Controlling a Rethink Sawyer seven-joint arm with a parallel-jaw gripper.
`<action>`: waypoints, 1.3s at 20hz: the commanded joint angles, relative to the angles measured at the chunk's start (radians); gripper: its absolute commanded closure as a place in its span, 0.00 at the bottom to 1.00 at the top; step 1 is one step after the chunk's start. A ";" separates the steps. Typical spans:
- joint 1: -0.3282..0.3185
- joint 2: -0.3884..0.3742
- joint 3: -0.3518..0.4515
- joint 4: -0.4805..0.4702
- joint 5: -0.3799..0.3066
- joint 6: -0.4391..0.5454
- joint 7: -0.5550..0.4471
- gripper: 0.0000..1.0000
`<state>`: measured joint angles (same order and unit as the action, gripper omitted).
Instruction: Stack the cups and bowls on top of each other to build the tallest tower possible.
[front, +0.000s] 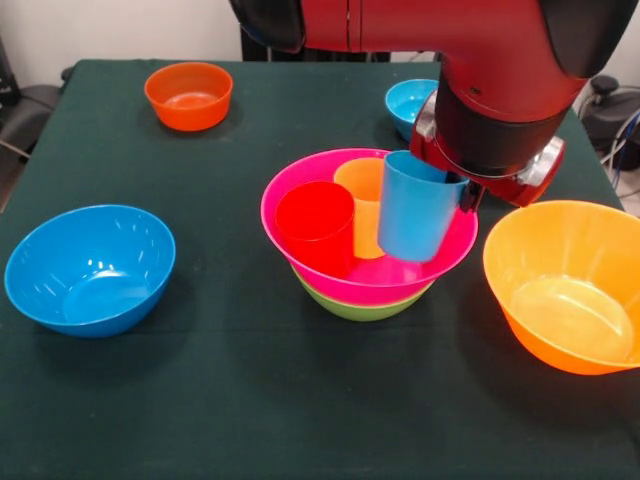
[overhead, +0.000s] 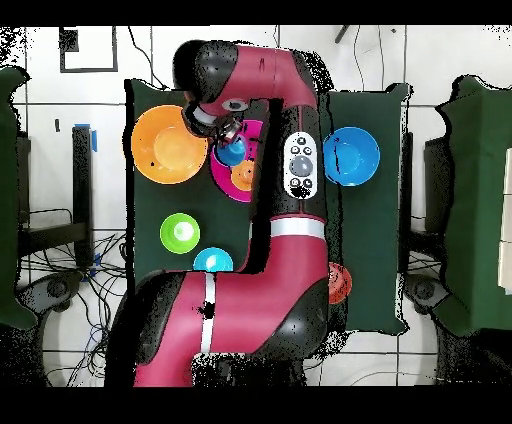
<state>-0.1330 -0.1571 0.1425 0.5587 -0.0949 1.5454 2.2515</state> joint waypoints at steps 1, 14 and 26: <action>-0.017 0.039 0.088 -0.113 -0.077 0.085 -0.283 1.00; -0.025 0.108 0.085 -0.241 -0.099 0.167 -0.360 1.00; -0.031 0.144 0.094 -0.288 -0.087 0.232 -0.386 1.00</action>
<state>-0.1500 -0.0266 0.1506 0.2857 -0.1223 1.6900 2.1564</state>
